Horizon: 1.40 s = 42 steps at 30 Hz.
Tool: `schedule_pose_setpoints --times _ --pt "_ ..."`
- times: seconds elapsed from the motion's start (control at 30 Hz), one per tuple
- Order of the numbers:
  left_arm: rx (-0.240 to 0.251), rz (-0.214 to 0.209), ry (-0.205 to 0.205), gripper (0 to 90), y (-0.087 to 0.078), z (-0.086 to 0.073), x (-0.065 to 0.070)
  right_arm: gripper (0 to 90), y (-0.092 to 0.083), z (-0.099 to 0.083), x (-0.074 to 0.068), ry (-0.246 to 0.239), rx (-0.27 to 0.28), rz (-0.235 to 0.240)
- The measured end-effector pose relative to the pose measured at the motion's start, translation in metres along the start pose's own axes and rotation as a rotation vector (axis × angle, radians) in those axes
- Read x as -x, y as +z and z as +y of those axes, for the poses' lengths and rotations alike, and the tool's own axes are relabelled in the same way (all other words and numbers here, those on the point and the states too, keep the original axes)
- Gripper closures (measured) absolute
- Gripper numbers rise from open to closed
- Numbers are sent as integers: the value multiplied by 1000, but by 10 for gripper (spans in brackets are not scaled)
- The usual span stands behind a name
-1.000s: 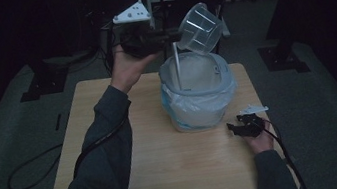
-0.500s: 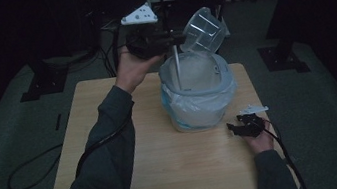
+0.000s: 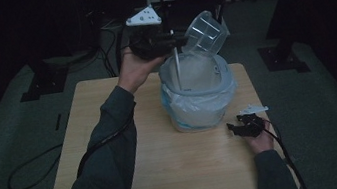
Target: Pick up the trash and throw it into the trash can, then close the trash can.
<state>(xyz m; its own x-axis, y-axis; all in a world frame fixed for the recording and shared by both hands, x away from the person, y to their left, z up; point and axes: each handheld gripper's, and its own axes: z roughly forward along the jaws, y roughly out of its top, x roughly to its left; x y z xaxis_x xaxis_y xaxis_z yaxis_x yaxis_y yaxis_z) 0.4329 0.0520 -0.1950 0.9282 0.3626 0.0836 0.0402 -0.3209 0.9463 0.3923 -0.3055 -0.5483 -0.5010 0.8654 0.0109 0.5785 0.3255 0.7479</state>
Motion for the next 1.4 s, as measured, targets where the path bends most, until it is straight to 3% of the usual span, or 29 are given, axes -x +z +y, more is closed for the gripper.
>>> schedule_pose_setpoints --times 0.07,0.17,0.27,0.47,0.63,1.07,1.4 --pt "0 0 0 837 0 0 0 369 0 0 0 0 0 0" --pt "-13 10 2 721 3 -2 -1 368 0 0 0 0 0 0" --pt "-4 18 1 696 1 -2 -1 369 0 0 0 0 0 -1" --pt "53 38 11 661 -17 -2 0 368 0 0 0 -1 0 1" --pt "109 64 -30 633 -36 -11 -8 368 0 0 0 -3 0 0" --pt "117 99 -82 612 -47 -29 -22 368 0 0 0 -4 0 0" --pt "104 96 -101 593 -43 -40 -26 368 0 0 0 -3 0 0"
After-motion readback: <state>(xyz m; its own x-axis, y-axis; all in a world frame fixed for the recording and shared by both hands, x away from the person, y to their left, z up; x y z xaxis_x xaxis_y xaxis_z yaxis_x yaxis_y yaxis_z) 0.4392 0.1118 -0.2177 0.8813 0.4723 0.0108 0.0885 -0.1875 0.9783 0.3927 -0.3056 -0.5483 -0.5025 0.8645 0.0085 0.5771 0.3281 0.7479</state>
